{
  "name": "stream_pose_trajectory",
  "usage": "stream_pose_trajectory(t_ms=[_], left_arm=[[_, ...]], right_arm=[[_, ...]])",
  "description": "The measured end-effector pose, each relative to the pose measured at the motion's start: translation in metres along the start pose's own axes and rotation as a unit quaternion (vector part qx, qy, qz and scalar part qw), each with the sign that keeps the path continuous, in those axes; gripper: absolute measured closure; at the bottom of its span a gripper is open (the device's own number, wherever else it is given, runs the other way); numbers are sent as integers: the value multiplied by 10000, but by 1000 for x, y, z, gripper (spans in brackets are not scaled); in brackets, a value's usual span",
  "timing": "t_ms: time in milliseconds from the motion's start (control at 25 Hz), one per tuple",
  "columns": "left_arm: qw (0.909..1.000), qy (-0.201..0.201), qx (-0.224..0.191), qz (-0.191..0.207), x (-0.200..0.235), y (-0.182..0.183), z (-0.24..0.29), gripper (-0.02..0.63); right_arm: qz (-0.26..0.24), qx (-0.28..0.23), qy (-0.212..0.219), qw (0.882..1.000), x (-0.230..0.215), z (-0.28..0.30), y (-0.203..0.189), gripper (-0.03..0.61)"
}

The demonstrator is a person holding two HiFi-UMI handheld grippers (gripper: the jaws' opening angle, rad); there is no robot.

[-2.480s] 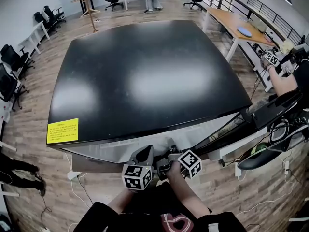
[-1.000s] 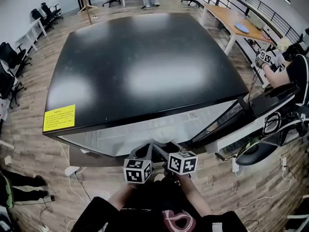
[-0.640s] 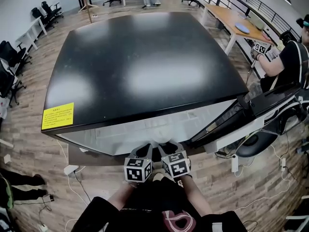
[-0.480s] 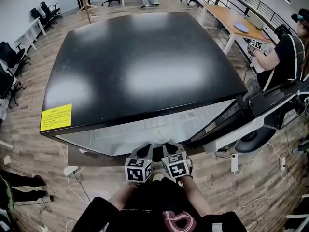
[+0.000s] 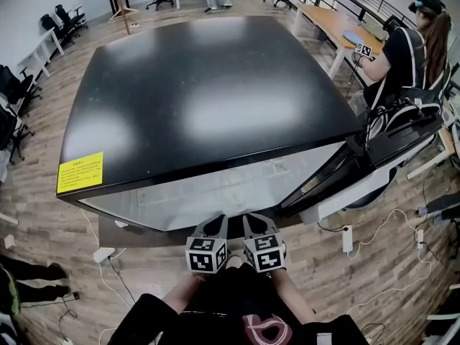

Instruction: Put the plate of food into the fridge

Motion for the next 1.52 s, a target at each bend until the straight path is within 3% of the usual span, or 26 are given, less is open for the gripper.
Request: stream_pose_trajectory(t_ms=[320, 640, 840, 1520], left_arm=[[9995, -164, -218, 138, -4, -4, -22, 606], [9976, -465, -446, 242, -8, -14, -56, 606], [9958, -646, -580, 308, -5, -17, -81, 606], [9868, -968, -1046, 764, 1, -35, -156, 606]], right_arm=[[56, -848, -283, 9960, 17, -28, 1, 569], [240, -900, -352, 9950, 44, -52, -16, 569], [700, -1334, -385, 9878, 61, -67, -17, 571], [723, -1705, -687, 9803, 130, -108, -39, 571]])
Point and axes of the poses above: the fingertips, and each gripper's own axes: z forward along the fingers, x to its left, y out of its top, the point moved 7 cm from there along -z, backward along the fingers, and after that the axes turned 2 degrees about x, right-handed, at the moved point
